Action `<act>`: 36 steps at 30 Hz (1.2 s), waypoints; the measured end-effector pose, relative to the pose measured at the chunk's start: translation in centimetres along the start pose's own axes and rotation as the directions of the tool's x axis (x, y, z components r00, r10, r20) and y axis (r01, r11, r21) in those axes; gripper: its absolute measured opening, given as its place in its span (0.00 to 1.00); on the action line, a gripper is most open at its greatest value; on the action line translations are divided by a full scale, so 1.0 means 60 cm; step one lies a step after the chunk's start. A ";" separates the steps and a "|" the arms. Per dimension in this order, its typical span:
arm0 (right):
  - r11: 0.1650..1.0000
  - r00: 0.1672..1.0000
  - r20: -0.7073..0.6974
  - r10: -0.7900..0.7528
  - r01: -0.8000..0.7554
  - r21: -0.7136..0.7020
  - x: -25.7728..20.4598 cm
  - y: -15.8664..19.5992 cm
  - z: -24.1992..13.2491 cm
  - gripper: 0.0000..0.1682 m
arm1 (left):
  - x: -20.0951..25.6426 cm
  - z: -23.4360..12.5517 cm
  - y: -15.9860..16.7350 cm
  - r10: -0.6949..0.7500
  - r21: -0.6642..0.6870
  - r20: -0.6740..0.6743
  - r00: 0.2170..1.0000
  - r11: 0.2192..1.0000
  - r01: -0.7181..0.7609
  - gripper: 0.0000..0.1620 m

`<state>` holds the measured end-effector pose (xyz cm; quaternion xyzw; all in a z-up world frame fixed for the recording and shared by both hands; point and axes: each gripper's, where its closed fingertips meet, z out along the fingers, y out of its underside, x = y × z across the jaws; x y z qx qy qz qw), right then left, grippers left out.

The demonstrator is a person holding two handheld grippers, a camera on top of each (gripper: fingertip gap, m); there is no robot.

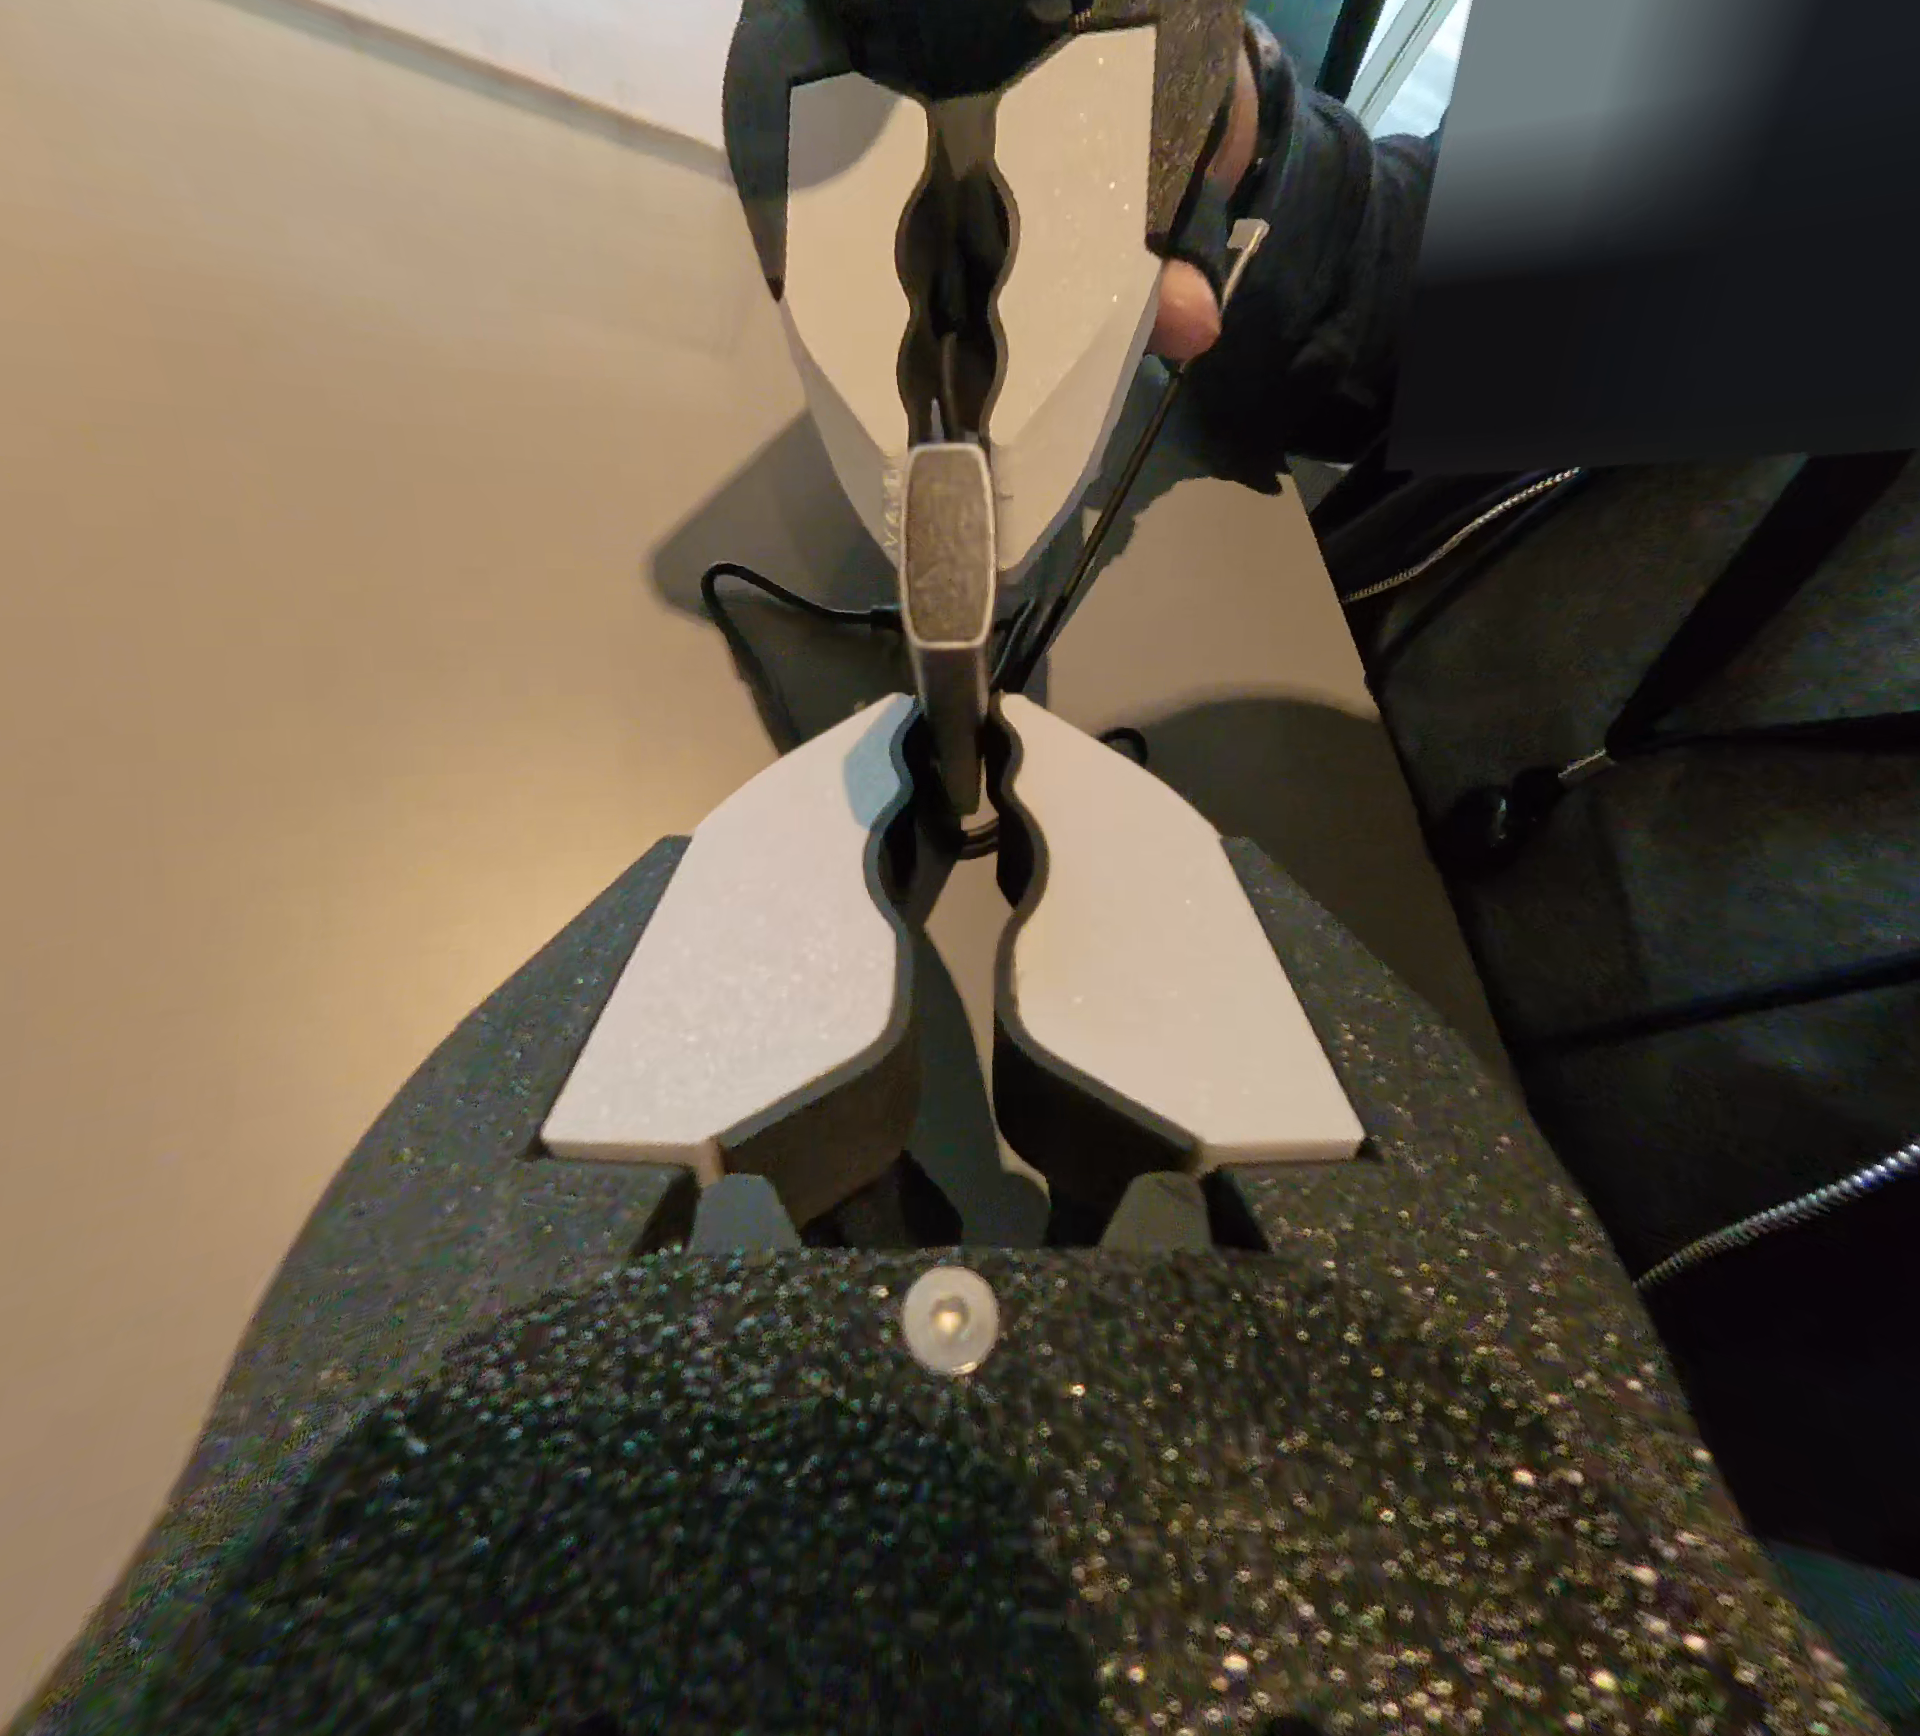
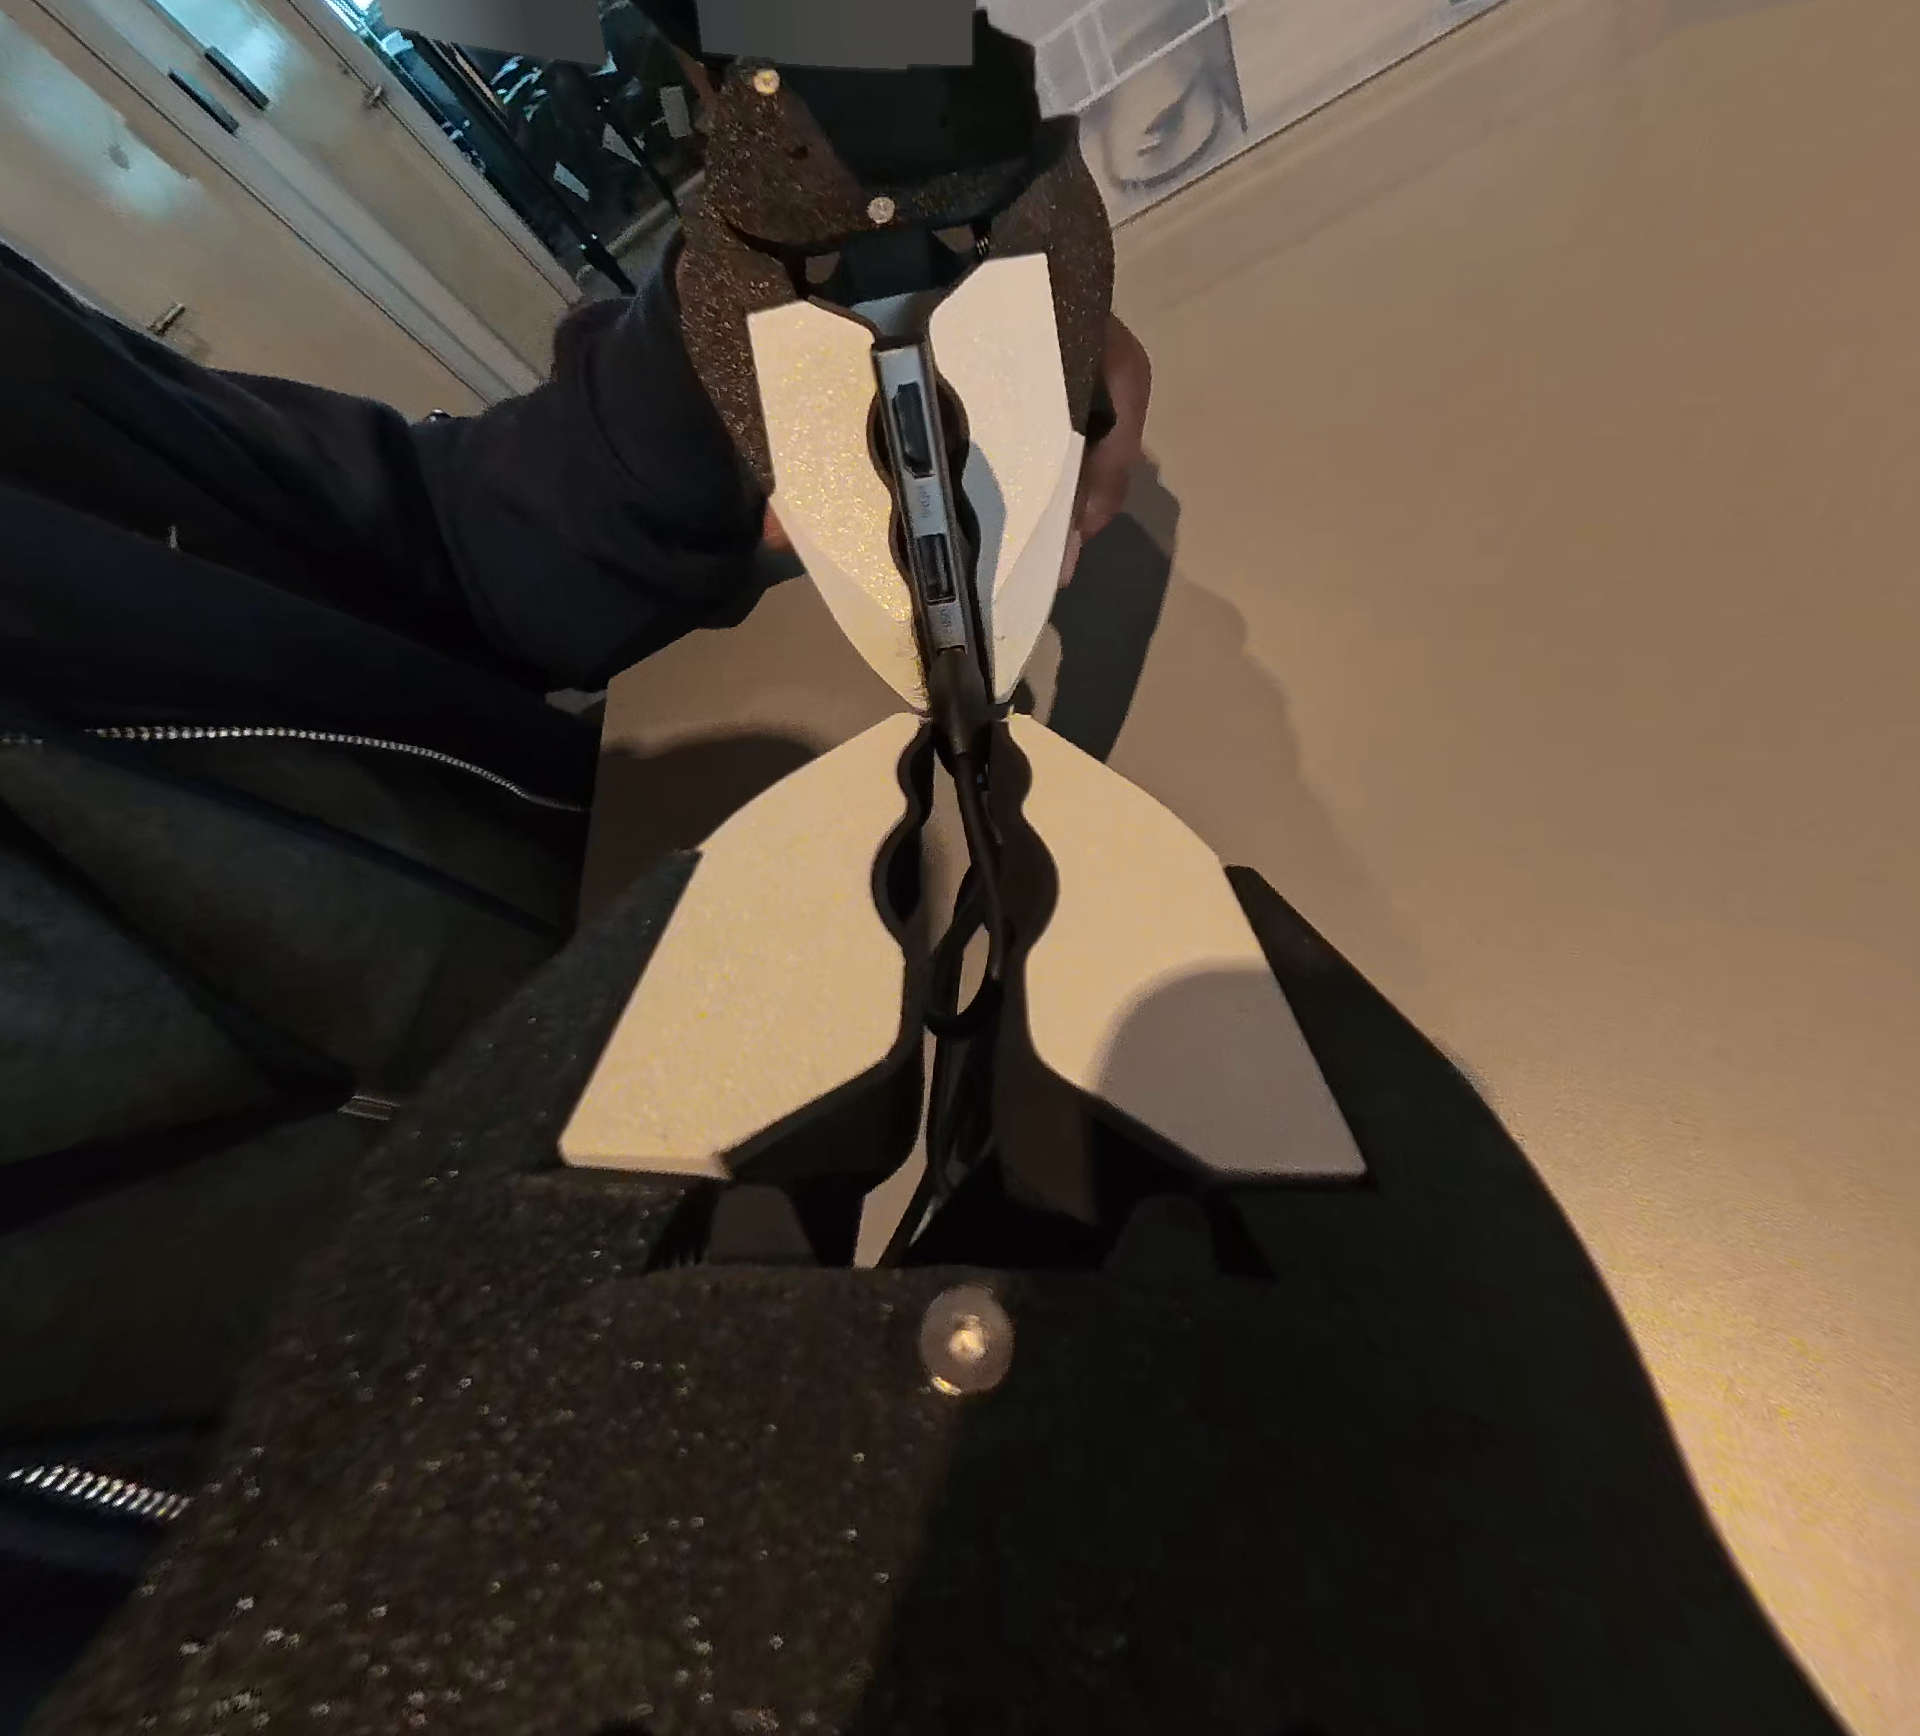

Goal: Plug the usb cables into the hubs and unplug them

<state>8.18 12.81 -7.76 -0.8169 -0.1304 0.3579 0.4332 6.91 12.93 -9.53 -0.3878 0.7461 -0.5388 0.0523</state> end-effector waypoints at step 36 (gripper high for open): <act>0.924 0.978 -0.068 -0.198 0.163 -0.346 0.000 0.023 -0.008 0.06 | -0.004 0.025 0.009 0.117 -0.293 0.188 0.975 0.954 -0.058 0.06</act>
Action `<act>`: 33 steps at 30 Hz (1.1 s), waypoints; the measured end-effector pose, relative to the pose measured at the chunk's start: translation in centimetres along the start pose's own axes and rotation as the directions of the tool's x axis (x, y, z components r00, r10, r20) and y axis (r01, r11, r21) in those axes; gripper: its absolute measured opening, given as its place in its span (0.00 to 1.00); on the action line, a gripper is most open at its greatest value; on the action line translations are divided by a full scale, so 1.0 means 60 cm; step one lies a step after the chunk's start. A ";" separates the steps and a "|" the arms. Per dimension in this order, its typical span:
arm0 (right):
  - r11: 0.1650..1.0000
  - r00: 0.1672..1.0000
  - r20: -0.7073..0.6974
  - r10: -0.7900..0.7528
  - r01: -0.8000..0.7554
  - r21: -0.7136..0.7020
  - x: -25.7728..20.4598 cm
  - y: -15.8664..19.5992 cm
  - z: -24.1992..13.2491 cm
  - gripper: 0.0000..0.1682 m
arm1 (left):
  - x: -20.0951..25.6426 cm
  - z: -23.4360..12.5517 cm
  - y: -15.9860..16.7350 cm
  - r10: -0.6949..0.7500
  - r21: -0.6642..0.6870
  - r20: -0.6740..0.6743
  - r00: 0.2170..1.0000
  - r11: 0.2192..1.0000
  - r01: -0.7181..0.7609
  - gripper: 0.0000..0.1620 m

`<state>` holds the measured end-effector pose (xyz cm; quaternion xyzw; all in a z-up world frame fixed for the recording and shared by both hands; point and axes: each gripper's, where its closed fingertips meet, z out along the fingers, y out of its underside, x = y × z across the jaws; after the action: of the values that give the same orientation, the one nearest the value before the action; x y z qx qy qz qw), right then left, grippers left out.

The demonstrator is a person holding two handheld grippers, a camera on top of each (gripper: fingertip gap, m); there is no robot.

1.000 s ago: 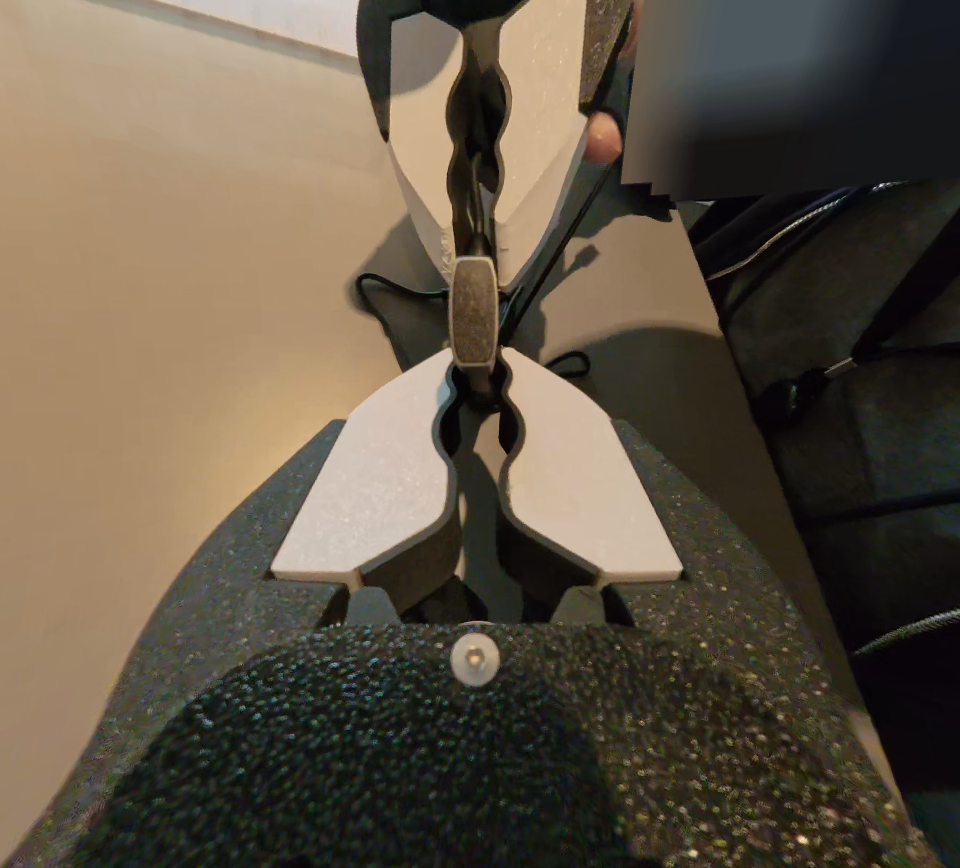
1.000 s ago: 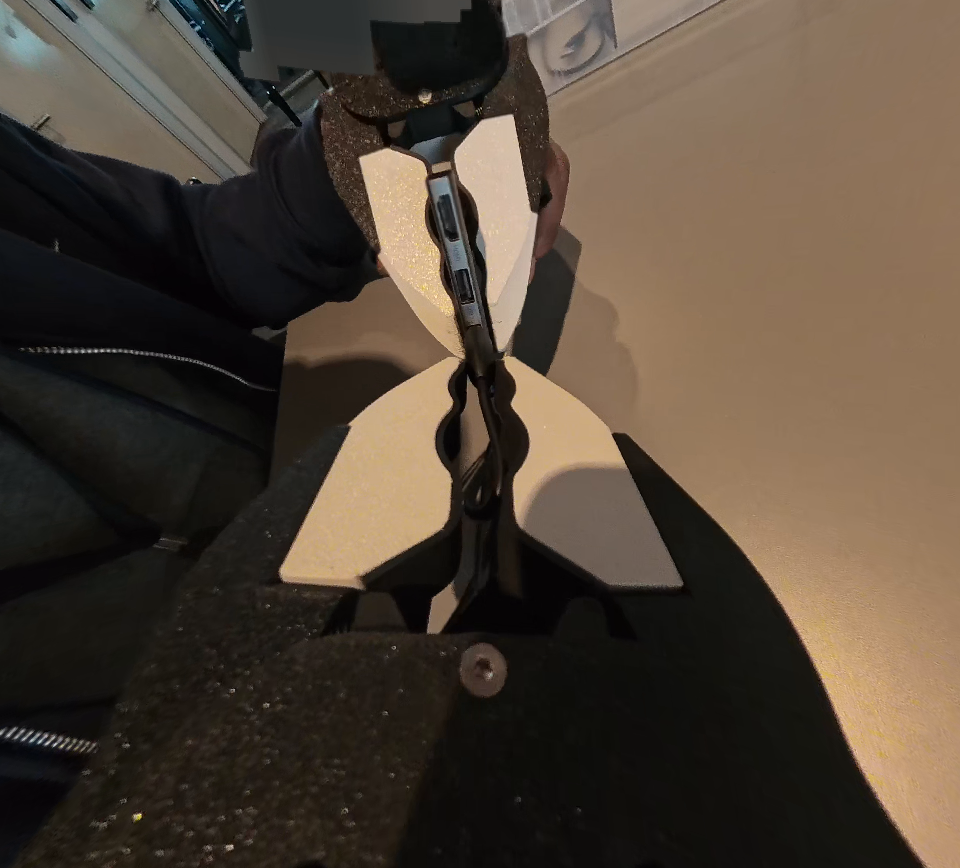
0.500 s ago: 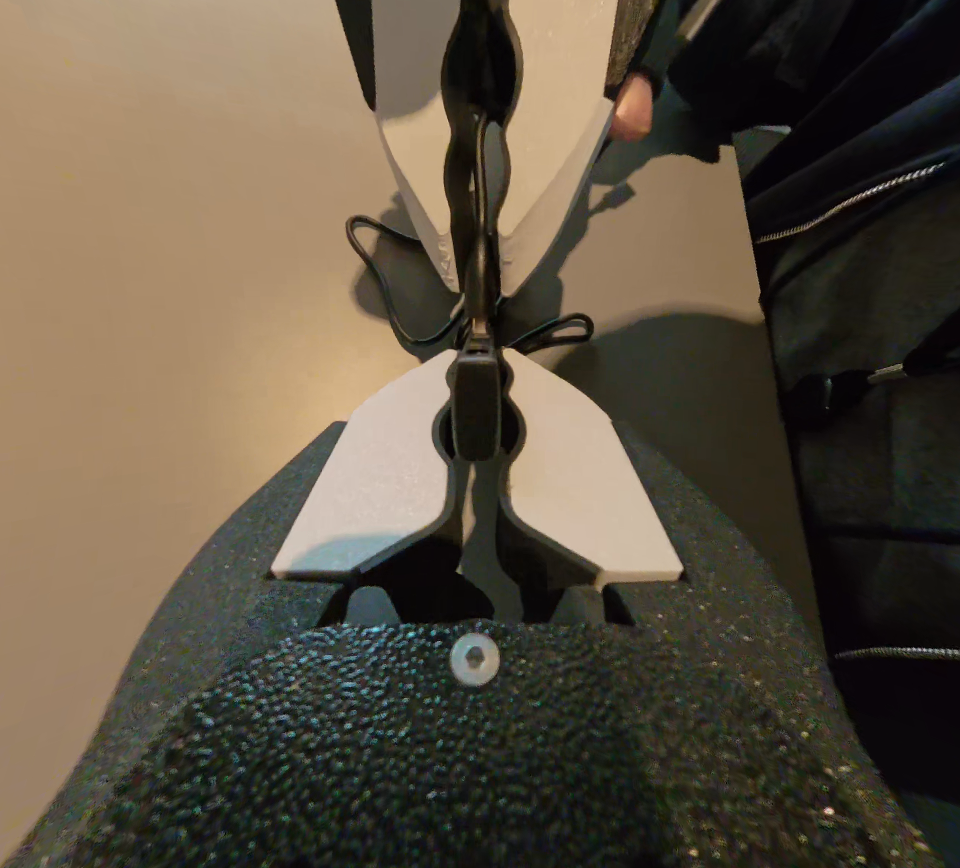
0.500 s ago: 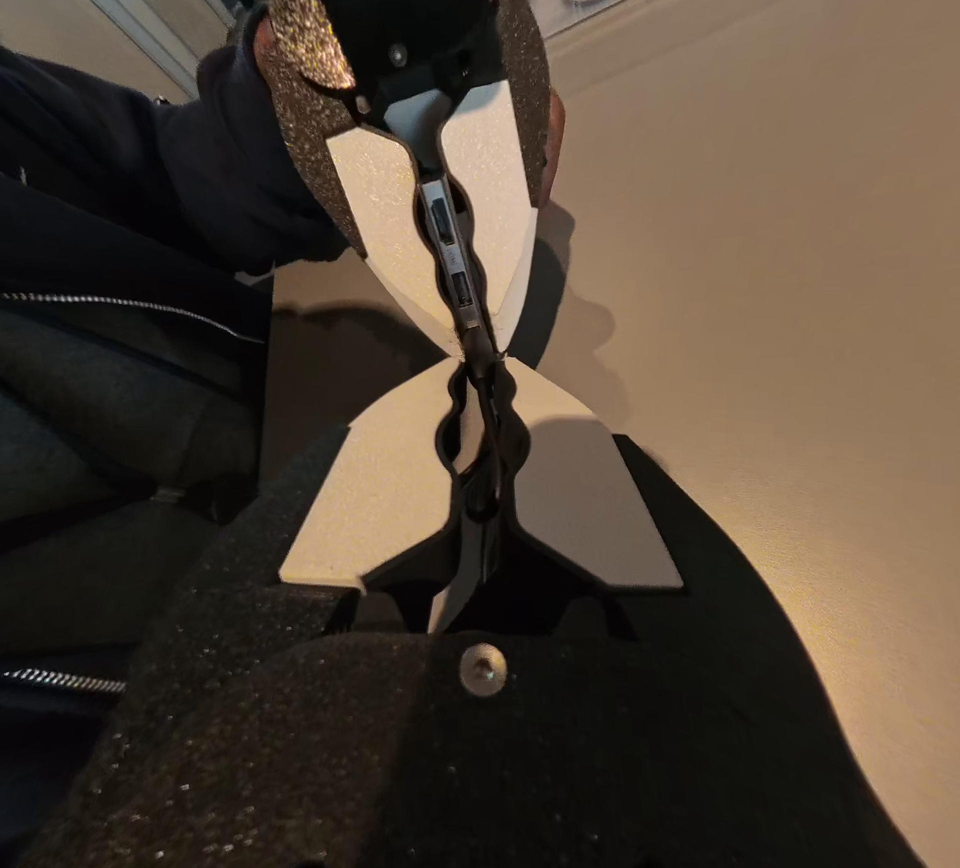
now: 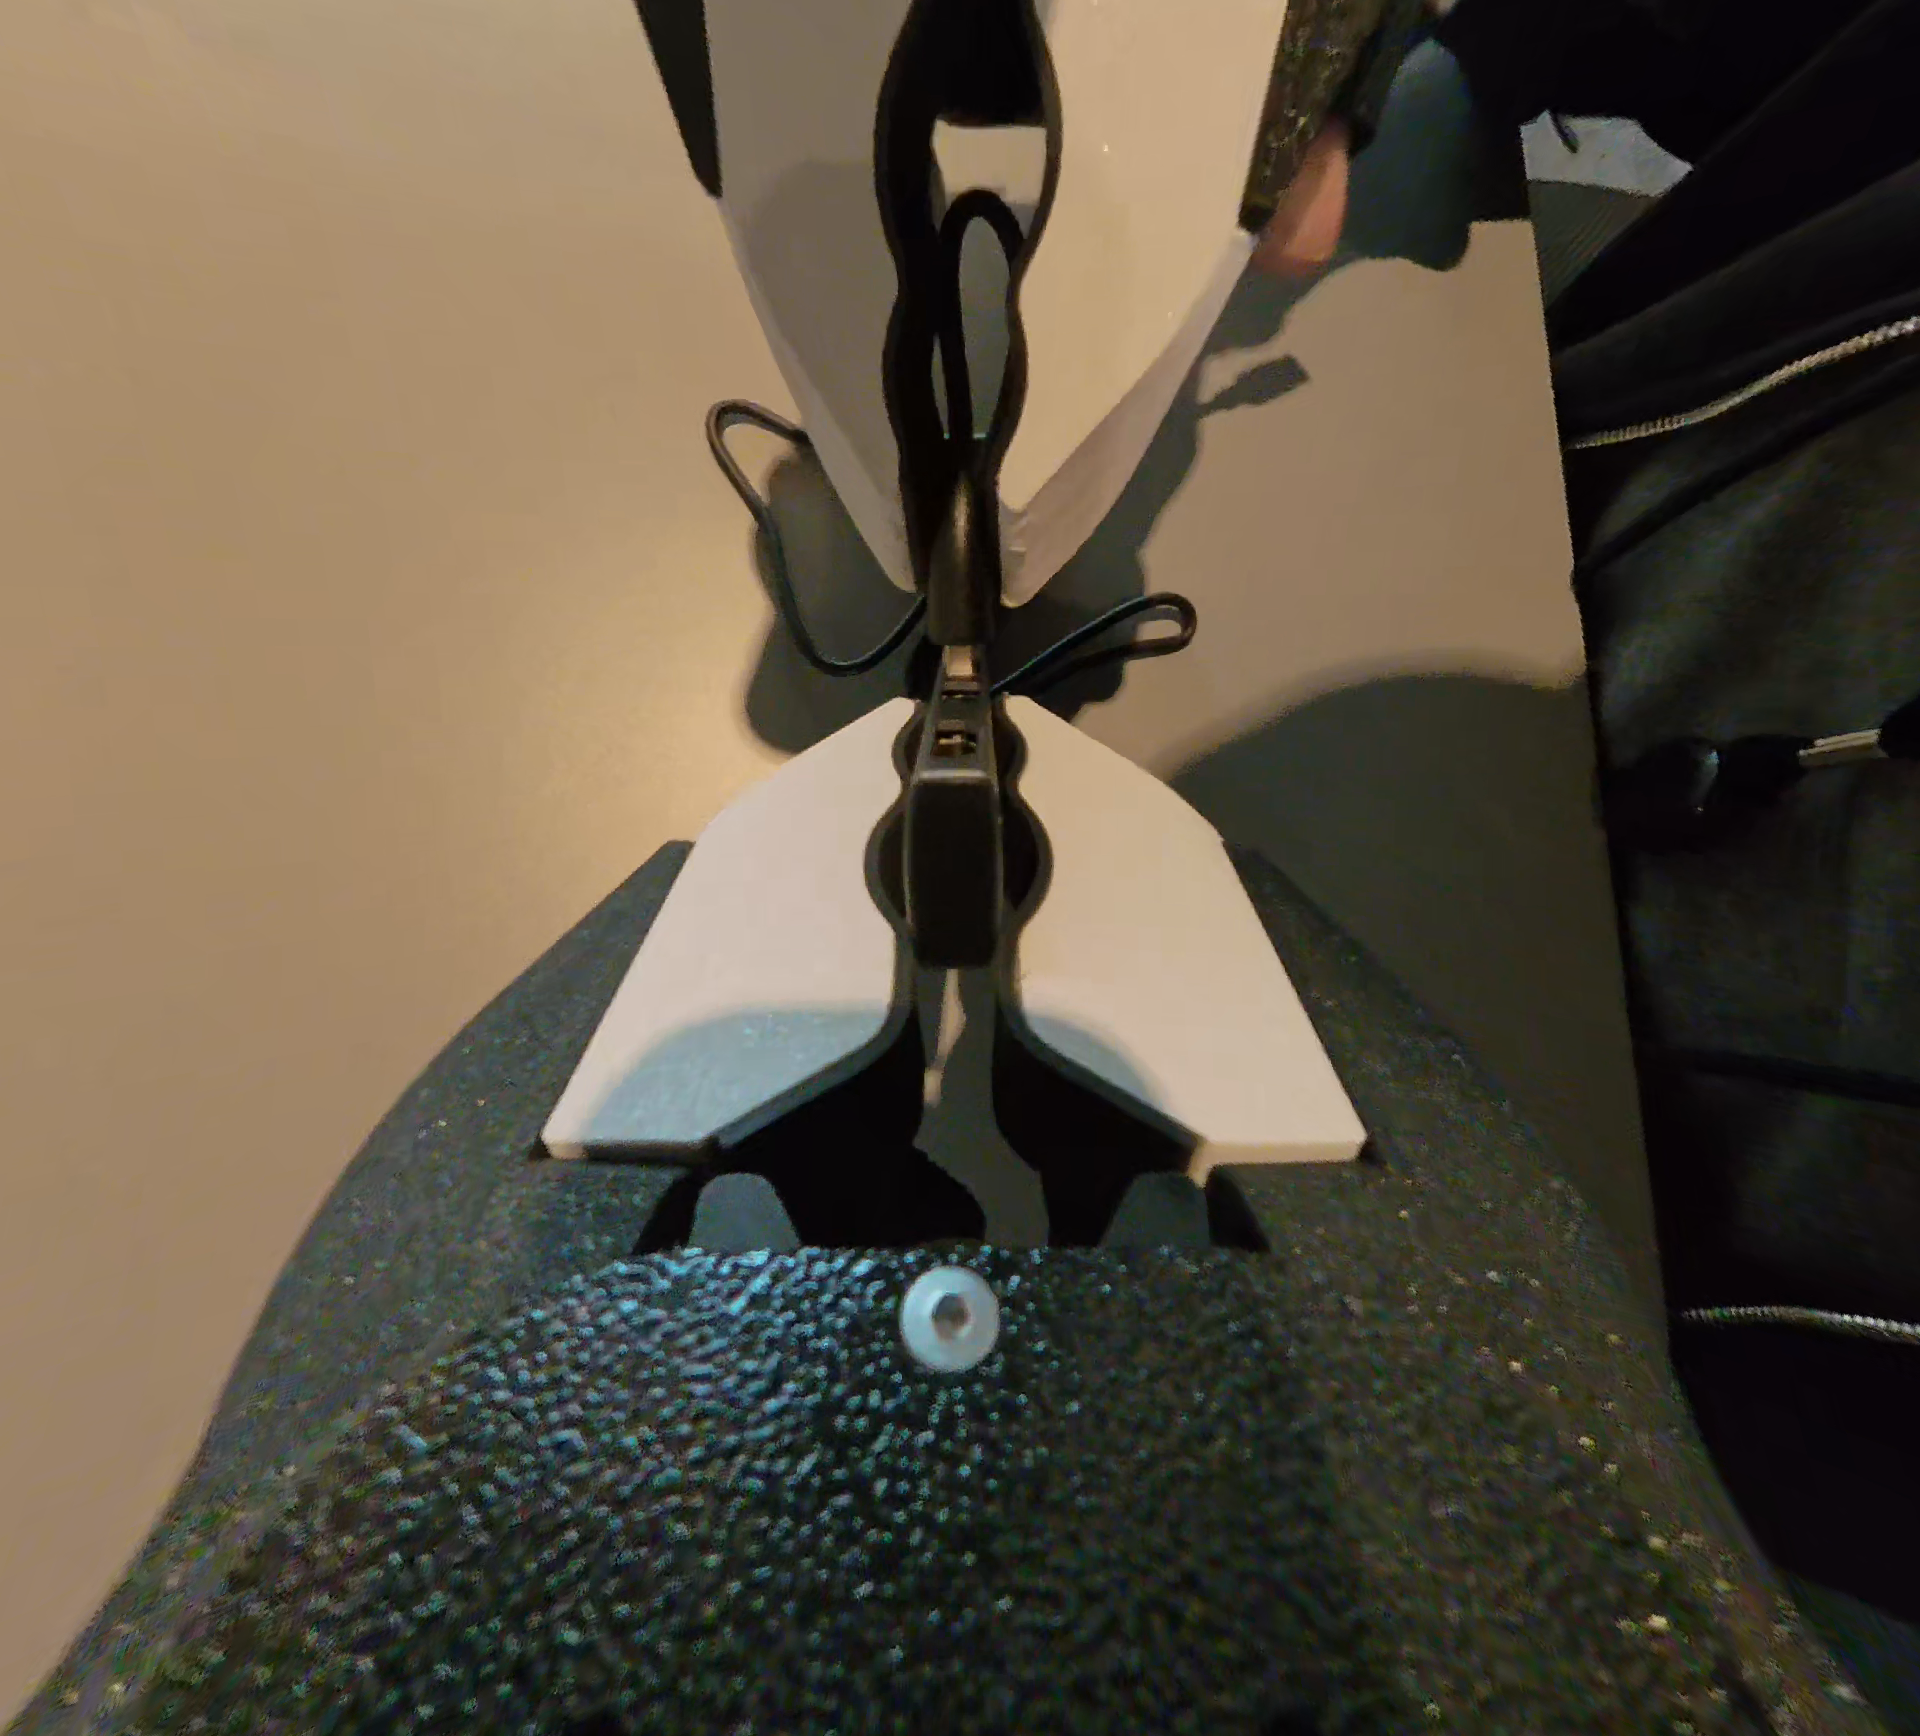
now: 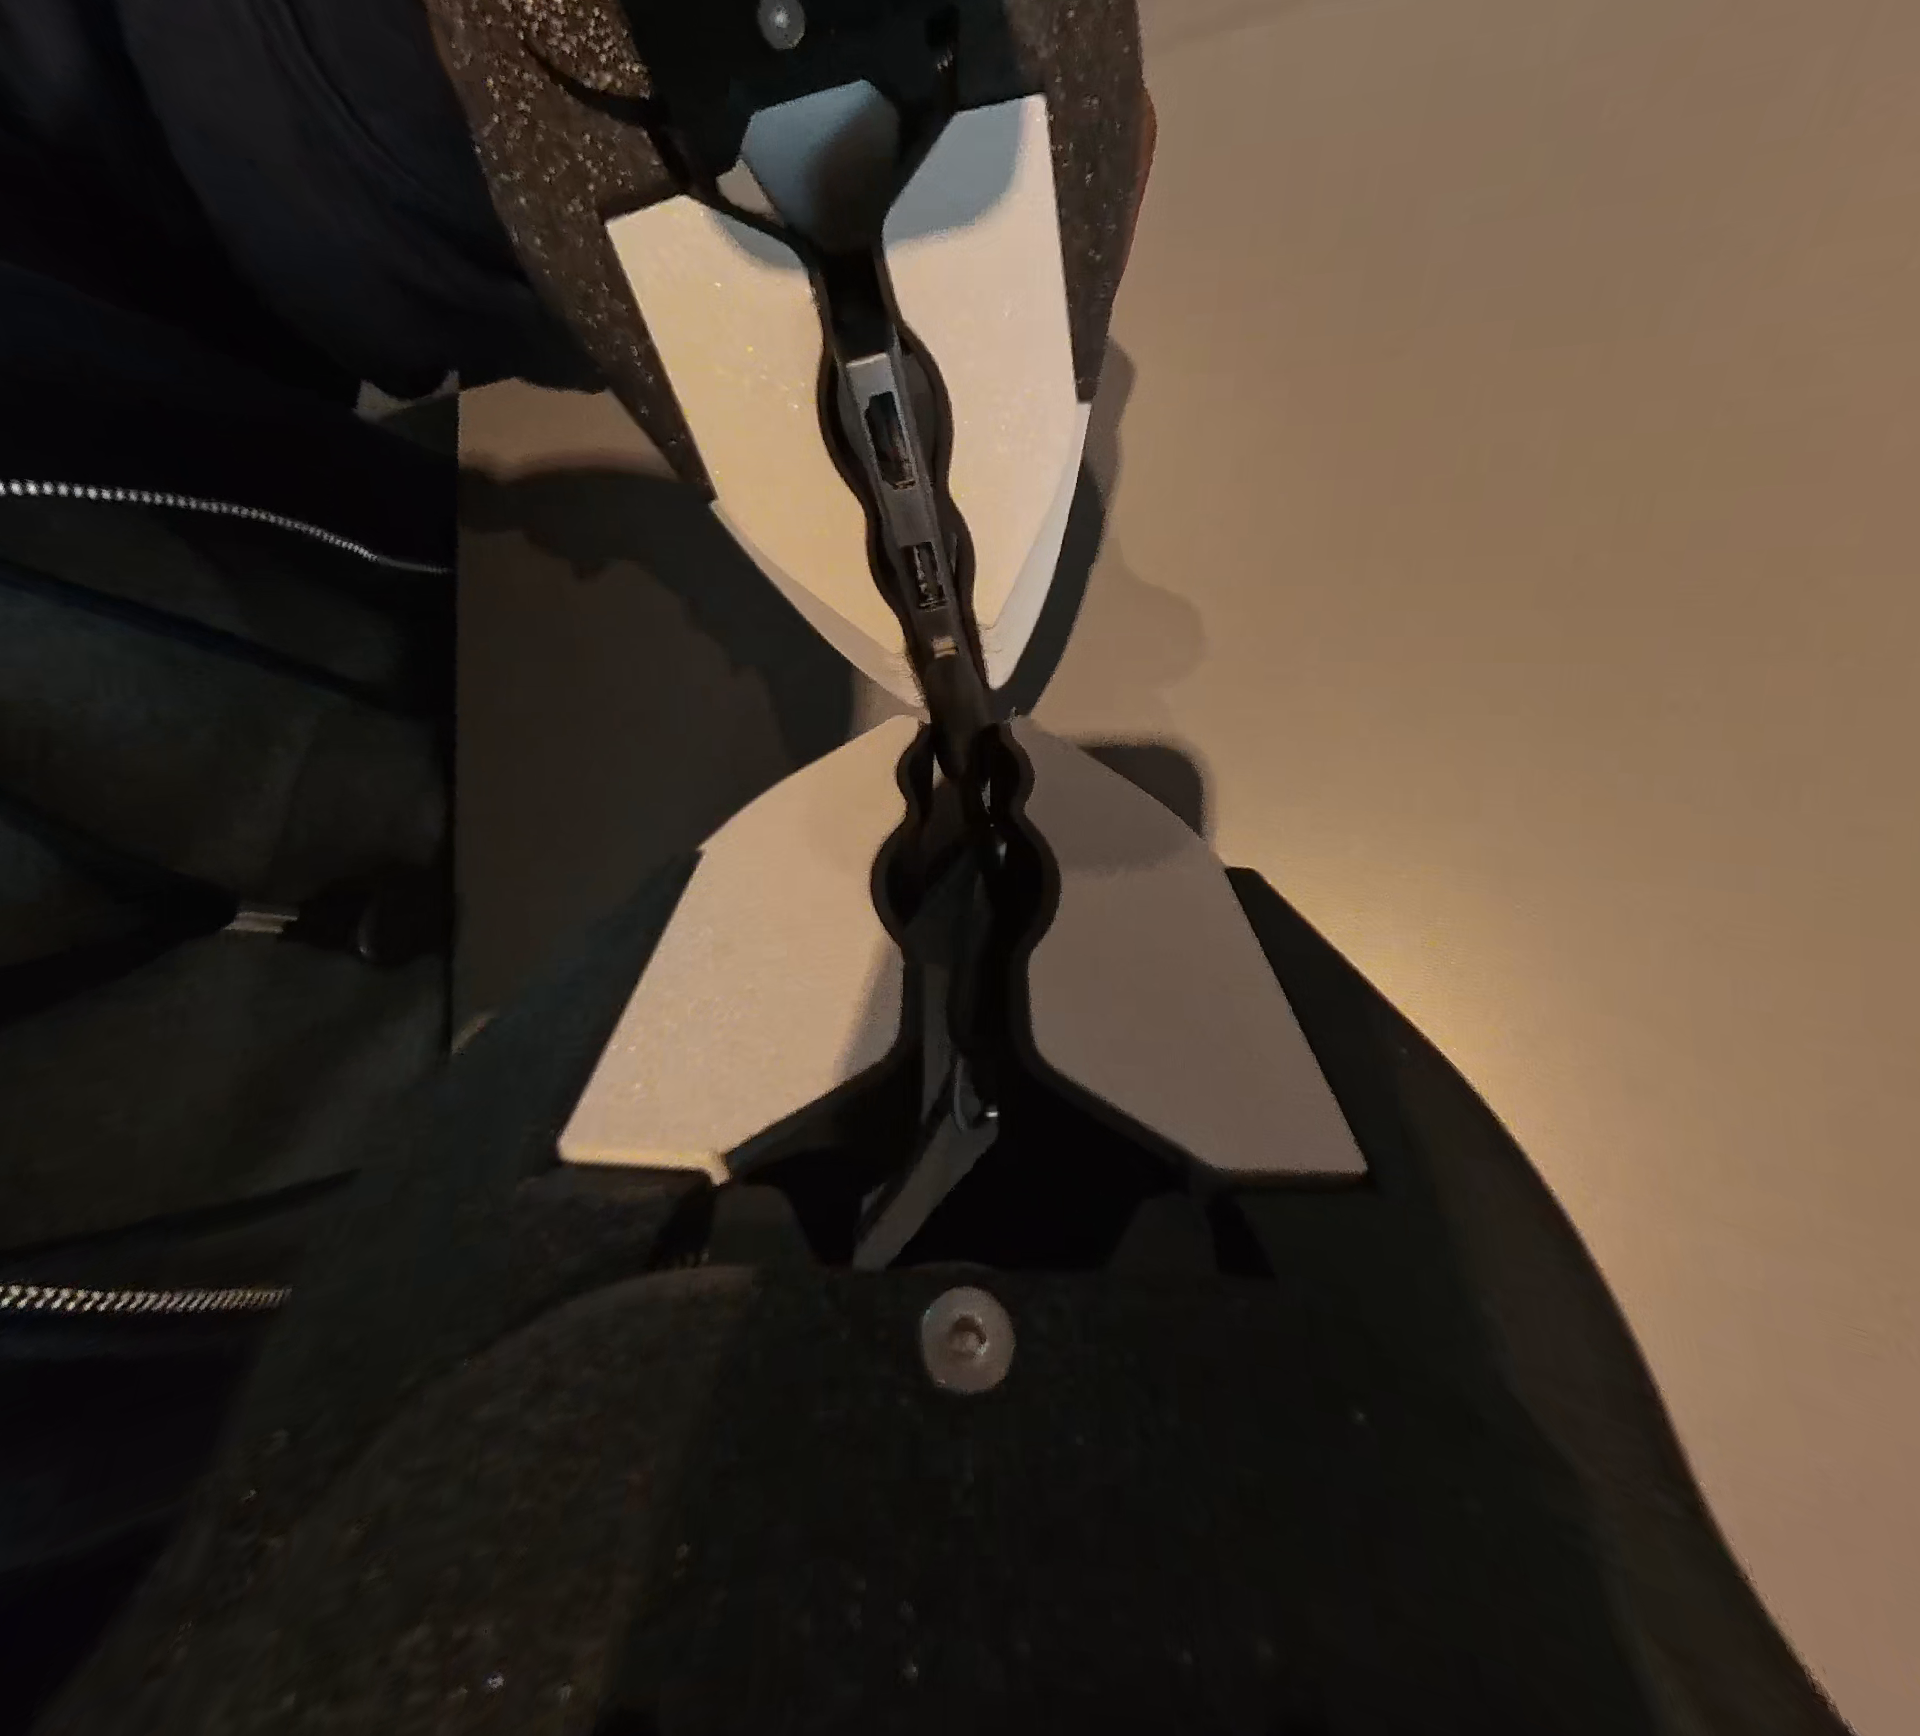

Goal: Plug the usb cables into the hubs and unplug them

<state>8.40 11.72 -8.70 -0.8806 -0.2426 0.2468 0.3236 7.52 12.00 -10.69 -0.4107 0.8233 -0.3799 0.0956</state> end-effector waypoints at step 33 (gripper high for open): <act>0.675 0.893 0.359 0.273 -0.443 0.590 0.019 -0.056 -0.045 0.06 | -0.021 -0.061 -0.054 -0.225 0.588 -0.151 0.963 0.762 0.270 0.06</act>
<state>9.99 13.46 -4.87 -0.7031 0.0013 0.4798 0.5249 8.56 13.75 -6.07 -0.4500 0.6006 -0.6457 0.1409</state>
